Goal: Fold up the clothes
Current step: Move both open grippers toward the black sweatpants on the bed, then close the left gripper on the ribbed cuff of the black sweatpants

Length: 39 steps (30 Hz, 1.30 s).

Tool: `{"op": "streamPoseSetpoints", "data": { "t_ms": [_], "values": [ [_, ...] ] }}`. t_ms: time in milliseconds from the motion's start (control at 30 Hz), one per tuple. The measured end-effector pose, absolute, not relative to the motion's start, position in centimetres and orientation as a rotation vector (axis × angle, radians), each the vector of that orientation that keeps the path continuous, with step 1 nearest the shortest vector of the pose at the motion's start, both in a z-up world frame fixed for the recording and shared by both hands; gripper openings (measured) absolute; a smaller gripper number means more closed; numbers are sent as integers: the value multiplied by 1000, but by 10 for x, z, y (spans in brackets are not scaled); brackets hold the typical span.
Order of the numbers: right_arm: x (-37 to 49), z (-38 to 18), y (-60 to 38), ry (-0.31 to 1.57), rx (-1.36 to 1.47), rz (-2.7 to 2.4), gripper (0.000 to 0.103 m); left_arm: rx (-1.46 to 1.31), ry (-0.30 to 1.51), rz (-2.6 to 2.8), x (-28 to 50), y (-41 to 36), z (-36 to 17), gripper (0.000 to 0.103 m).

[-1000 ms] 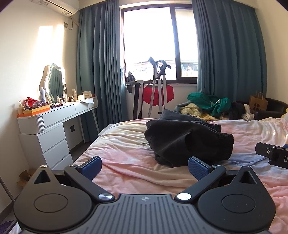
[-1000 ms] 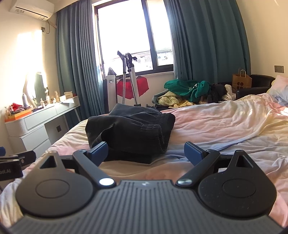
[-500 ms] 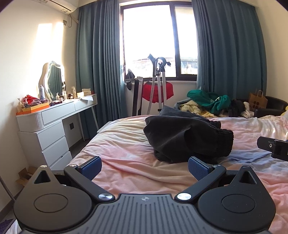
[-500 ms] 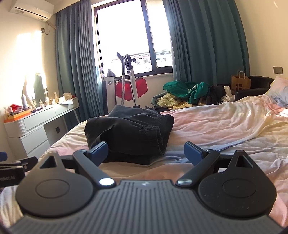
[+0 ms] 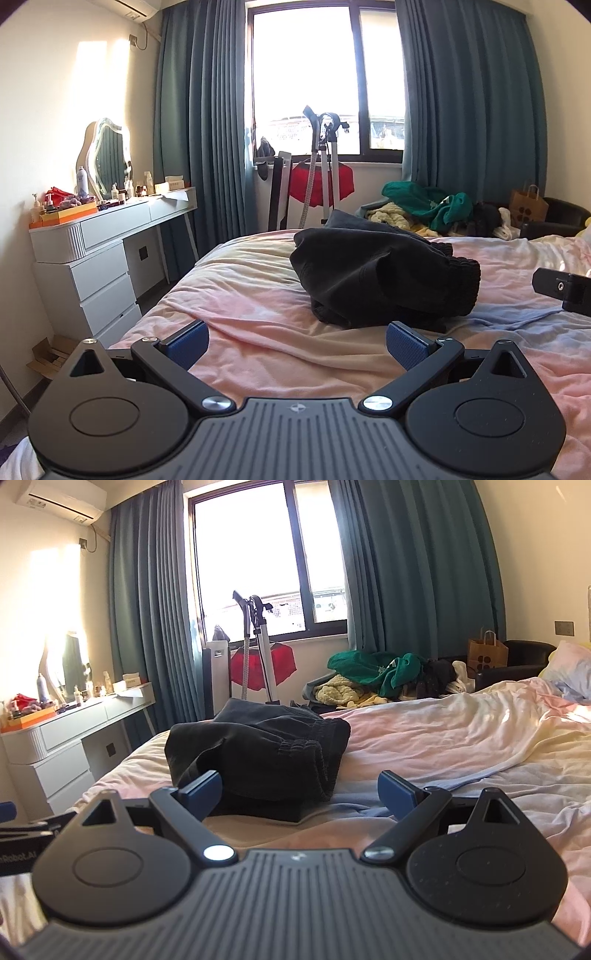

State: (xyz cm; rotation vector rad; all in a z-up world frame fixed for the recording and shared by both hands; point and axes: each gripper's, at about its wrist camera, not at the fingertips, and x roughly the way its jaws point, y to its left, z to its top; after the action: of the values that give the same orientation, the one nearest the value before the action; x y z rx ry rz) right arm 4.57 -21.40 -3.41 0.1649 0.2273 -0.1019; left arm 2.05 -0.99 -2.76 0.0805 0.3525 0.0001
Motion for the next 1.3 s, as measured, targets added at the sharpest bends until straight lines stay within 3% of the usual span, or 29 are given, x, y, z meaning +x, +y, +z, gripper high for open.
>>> {"op": "streamPoseSetpoints", "data": {
  "t_ms": [767,1300],
  "values": [
    [27,-9,-219,194,219,-137,93,113,324,23,19,-15,-42,103],
    [52,-38,-292,254,329,-366,93,291,310,-123,140,-155,-60,102]
  ]
}}
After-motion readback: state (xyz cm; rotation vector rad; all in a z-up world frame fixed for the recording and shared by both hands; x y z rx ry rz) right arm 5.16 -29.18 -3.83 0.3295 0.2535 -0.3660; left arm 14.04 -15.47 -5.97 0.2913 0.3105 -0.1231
